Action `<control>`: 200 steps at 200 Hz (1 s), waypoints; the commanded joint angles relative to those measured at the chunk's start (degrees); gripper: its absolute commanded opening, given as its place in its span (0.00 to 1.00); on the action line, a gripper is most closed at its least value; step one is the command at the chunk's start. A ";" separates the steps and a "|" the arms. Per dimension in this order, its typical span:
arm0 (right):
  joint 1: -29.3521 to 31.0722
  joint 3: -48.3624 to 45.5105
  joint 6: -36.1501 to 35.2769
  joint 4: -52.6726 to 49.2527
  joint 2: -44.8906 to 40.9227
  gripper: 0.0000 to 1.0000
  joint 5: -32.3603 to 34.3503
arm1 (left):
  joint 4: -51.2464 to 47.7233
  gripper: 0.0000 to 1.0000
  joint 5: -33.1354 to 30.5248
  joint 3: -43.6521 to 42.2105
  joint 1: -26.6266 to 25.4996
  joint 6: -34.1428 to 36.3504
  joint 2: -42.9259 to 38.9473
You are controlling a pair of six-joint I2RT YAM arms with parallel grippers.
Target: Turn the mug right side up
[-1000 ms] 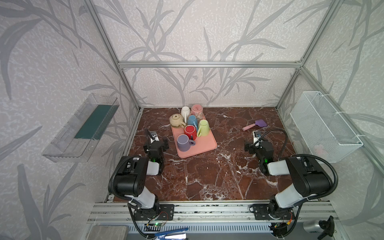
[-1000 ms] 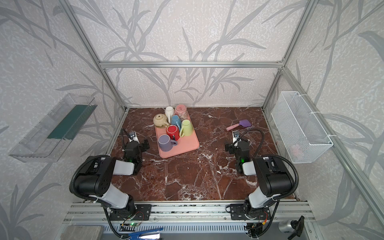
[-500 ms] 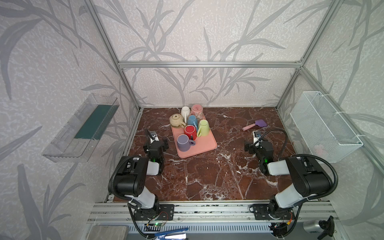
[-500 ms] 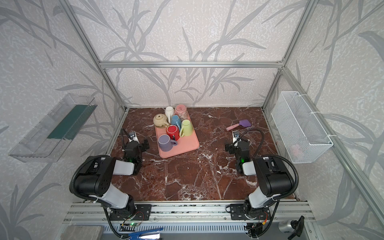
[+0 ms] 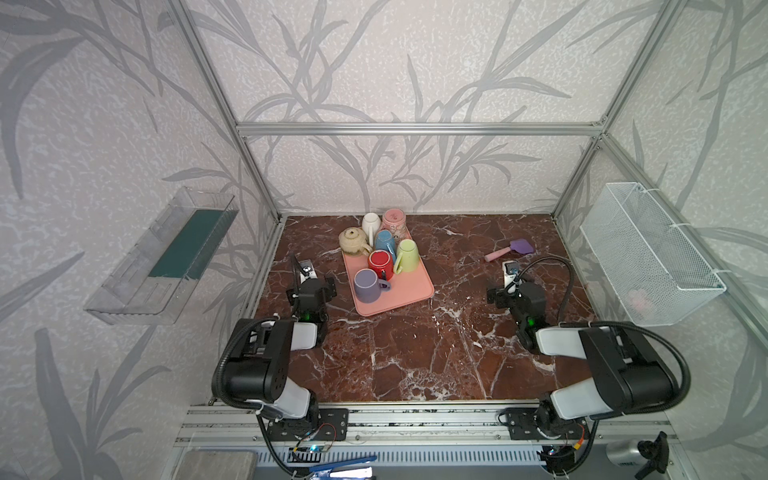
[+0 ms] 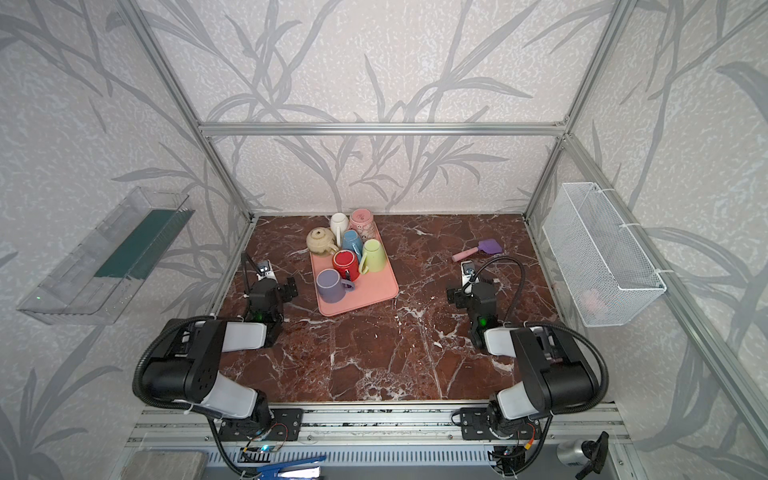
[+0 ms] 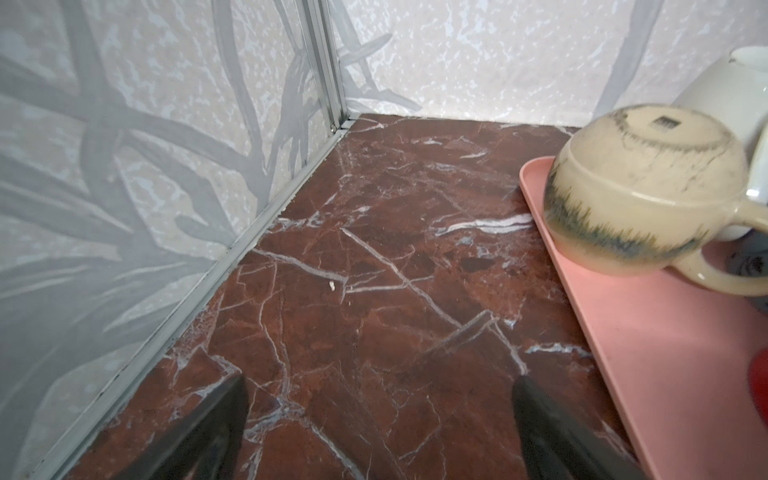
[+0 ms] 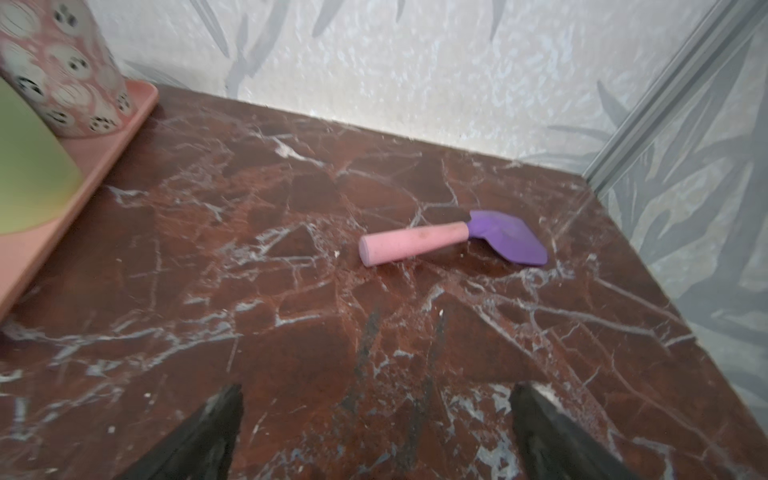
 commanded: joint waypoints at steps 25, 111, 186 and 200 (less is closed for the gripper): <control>1.06 8.91 8.57 -26.83 -18.76 0.99 3.60 | -25.15 0.98 4.48 11.24 0.23 -3.52 -14.25; 1.06 35.02 19.69 -60.79 -8.34 0.99 -23.38 | -73.24 0.83 18.72 42.52 0.12 -21.85 -8.79; 4.71 45.07 25.33 -61.92 11.97 0.65 -34.70 | -70.38 0.49 24.88 38.21 0.28 -31.61 2.87; 6.46 46.40 24.89 -62.02 15.38 0.63 -34.72 | -70.38 0.45 26.02 38.92 0.25 -33.18 6.27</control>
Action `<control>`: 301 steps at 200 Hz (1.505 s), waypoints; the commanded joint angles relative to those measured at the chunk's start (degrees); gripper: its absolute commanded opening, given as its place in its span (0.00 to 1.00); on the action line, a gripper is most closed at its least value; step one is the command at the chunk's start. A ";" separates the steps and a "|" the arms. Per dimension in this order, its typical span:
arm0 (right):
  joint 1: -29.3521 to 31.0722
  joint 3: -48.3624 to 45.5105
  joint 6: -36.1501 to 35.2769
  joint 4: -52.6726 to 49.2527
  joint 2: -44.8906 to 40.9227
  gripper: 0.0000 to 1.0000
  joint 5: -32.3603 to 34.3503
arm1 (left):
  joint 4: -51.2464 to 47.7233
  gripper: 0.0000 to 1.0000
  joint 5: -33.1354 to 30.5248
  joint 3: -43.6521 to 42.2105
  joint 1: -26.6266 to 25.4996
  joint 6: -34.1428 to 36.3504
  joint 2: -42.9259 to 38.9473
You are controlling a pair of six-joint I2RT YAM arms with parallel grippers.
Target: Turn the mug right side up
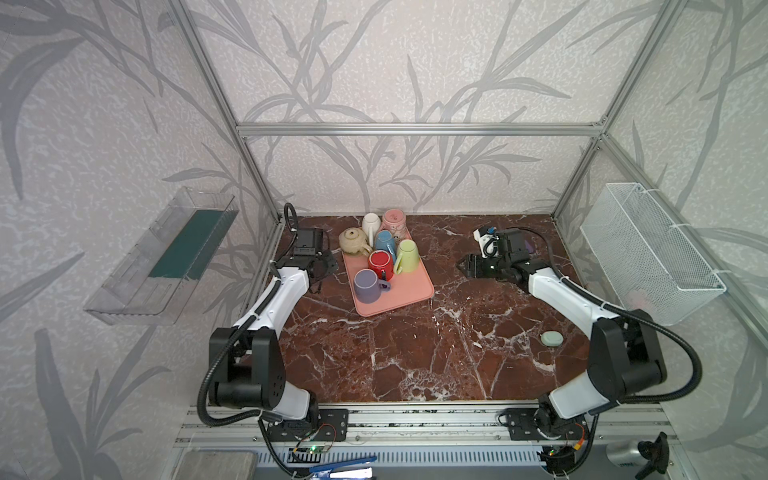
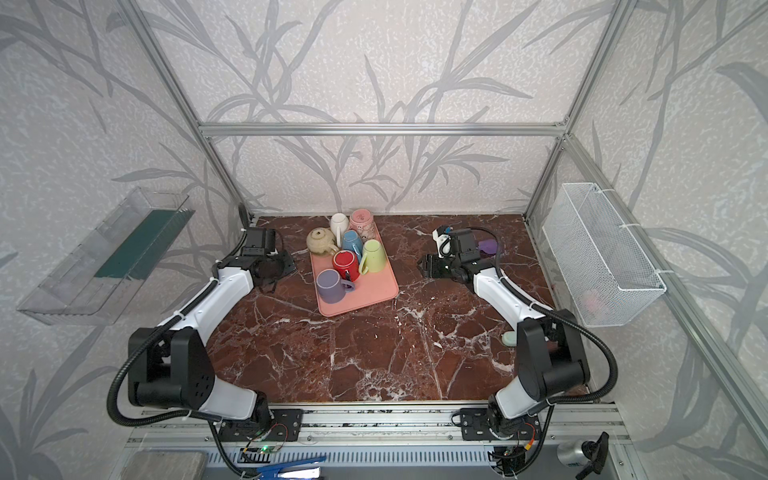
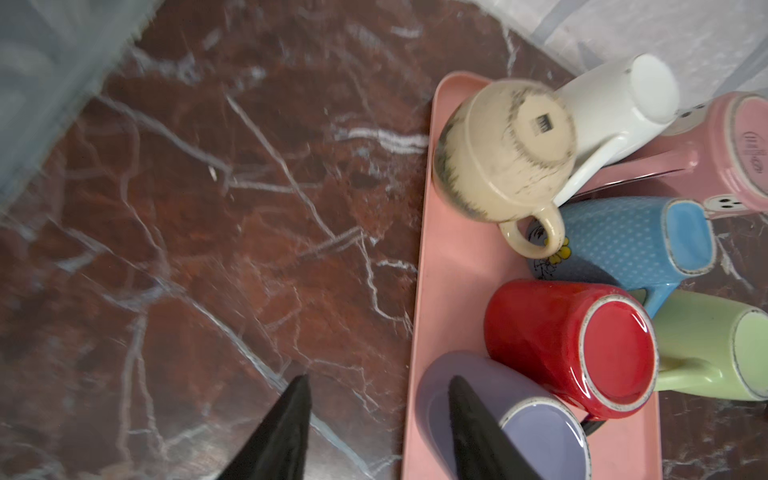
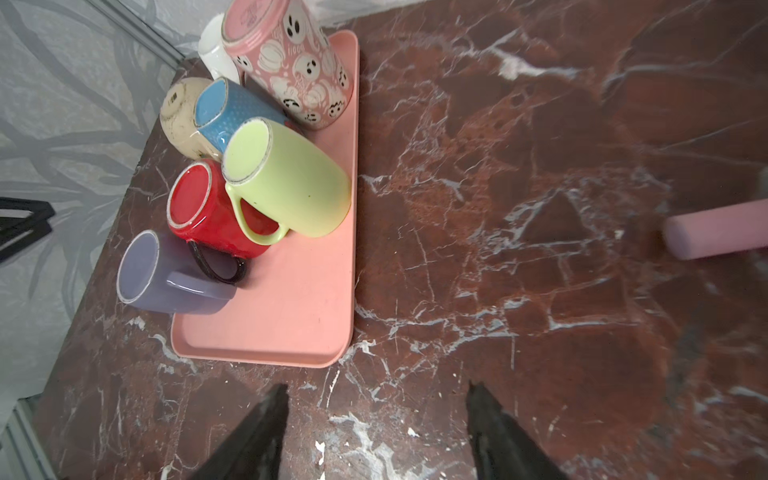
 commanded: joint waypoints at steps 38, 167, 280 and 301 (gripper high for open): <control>4.75 5.96 1.63 -0.94 11.79 0.55 -5.10 | 3.17 0.43 6.28 0.30 0.18 -6.36 11.11; 8.22 15.90 3.61 0.66 27.30 0.41 -7.45 | 13.58 0.46 9.12 2.13 -0.25 -9.91 21.07; 9.51 20.26 4.85 -0.58 34.11 0.24 -4.11 | 13.80 0.15 9.83 6.80 -2.30 -10.09 27.47; 9.57 20.60 4.72 -1.77 34.12 0.16 -3.76 | 13.44 0.07 9.78 7.18 -2.78 -9.85 27.90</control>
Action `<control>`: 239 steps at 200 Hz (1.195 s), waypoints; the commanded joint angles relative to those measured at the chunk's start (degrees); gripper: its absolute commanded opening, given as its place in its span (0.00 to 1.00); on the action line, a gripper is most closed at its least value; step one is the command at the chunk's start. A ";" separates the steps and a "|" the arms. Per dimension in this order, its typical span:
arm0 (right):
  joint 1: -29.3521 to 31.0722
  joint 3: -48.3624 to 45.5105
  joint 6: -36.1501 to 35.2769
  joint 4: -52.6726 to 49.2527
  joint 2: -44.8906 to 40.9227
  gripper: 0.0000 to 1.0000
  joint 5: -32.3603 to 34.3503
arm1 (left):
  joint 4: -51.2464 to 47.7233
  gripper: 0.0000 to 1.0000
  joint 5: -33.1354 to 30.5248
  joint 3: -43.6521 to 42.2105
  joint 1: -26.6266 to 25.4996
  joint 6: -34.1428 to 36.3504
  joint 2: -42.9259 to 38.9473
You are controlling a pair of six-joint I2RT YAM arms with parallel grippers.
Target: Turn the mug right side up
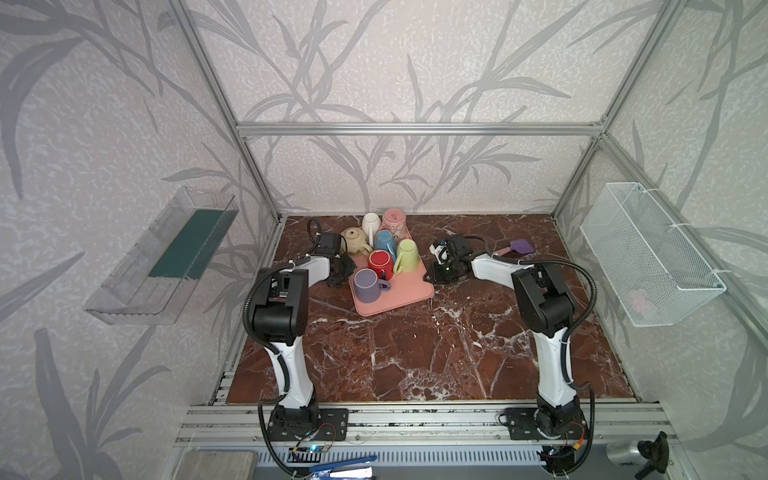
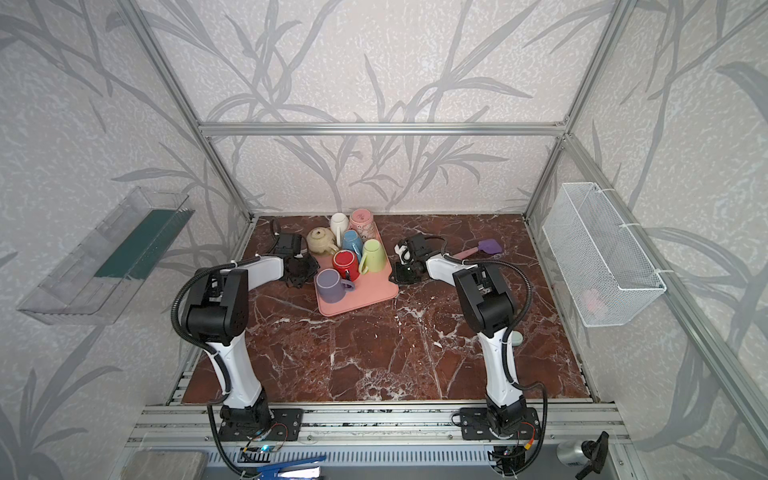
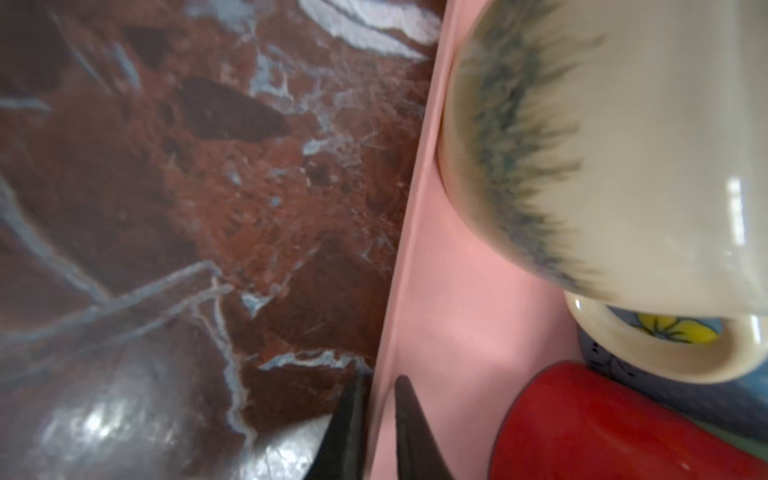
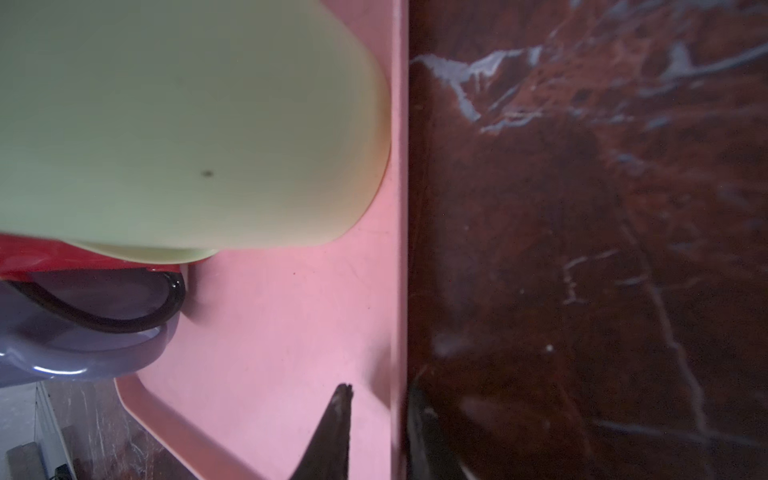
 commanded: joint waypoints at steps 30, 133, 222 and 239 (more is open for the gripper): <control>0.92 -0.04 0.23 -1.87 1.26 0.03 0.80 | -0.89 0.00 0.93 0.05 -1.64 0.07 1.49; 0.89 -10.21 1.29 0.97 -6.77 0.00 2.71 | 6.83 0.00 4.66 -6.69 -5.12 0.43 -2.64; 0.89 -28.42 2.79 2.99 -22.71 0.00 4.71 | 12.09 0.00 5.87 -13.09 -11.02 -1.41 -5.29; 0.87 -32.21 3.94 3.09 -26.62 0.00 5.10 | 12.82 0.00 5.95 -14.67 -12.12 -1.66 -6.25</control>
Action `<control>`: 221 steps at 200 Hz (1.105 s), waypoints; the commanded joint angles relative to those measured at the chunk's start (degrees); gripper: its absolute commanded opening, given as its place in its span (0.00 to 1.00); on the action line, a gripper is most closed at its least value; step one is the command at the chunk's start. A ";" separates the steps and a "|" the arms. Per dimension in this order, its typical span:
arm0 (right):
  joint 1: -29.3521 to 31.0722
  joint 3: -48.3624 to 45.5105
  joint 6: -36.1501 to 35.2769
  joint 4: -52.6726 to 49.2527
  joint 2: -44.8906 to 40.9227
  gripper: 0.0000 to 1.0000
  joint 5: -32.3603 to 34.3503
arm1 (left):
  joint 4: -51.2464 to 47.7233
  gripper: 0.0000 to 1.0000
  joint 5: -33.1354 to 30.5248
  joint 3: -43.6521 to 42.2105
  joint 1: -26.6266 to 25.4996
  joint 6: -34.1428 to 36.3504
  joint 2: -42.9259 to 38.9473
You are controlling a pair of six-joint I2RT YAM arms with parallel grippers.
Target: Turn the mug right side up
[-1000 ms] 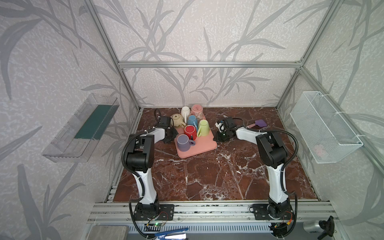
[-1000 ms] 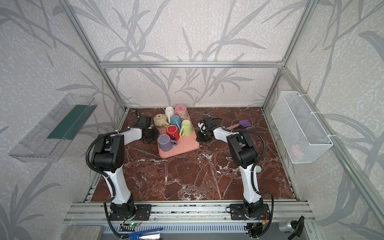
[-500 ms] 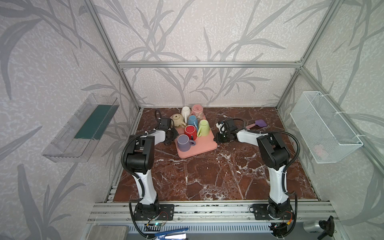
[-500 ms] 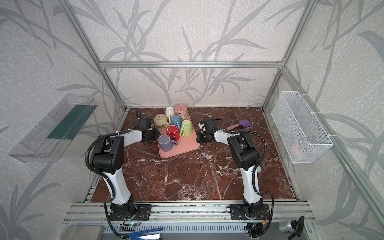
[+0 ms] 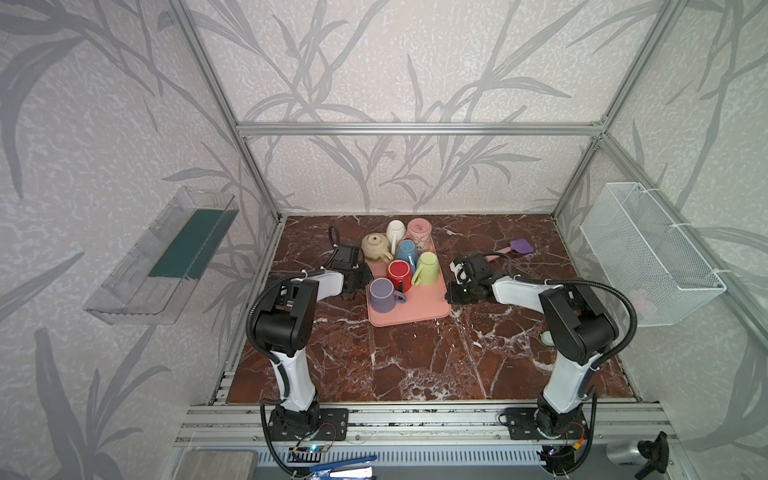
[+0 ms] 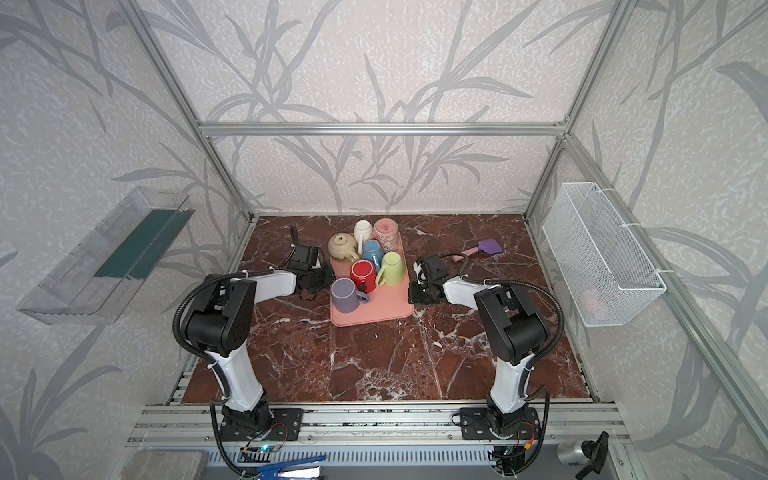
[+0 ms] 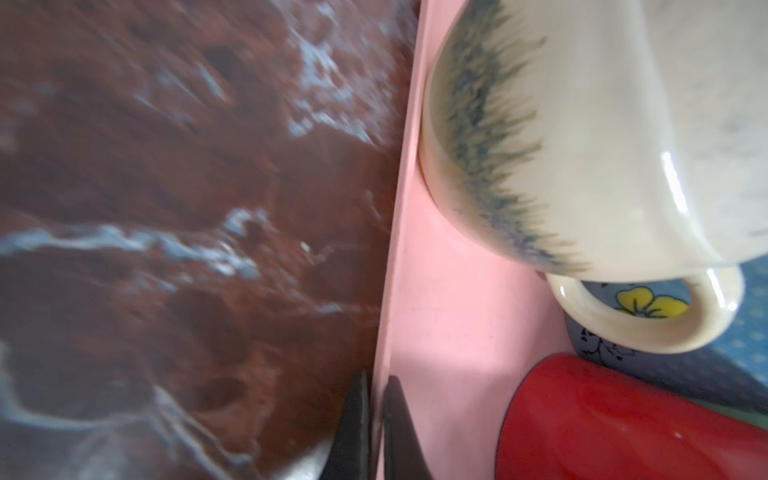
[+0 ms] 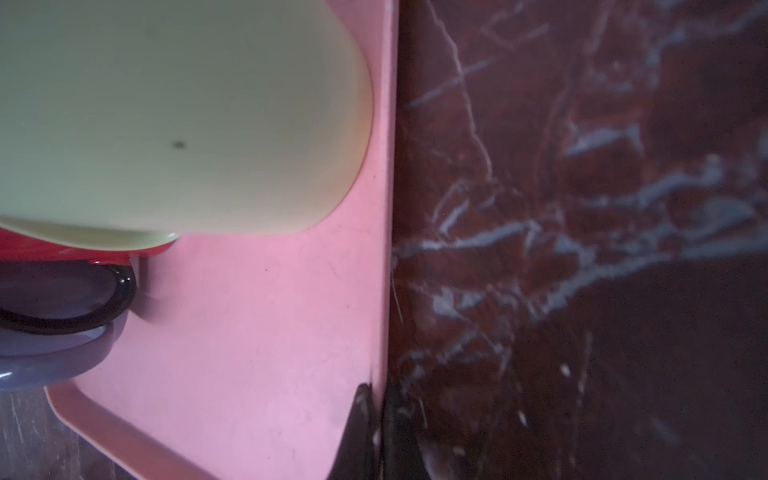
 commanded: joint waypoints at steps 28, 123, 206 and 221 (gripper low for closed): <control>1.08 -10.13 2.86 -3.09 -13.08 0.00 -4.12 | 0.97 0.00 4.12 -5.57 -5.02 -4.22 -2.85; 1.41 -23.24 6.14 -6.87 -28.02 0.00 -2.80 | -0.52 0.00 1.09 -12.50 -13.10 -6.06 -11.54; 1.41 -27.19 6.05 -8.80 -32.39 0.00 -1.55 | -1.82 0.00 -2.48 -17.45 -15.84 -6.46 -17.05; 1.44 -26.85 5.78 -8.90 -31.88 0.00 -1.02 | -1.56 0.00 -2.50 -17.34 -15.85 -6.41 -16.56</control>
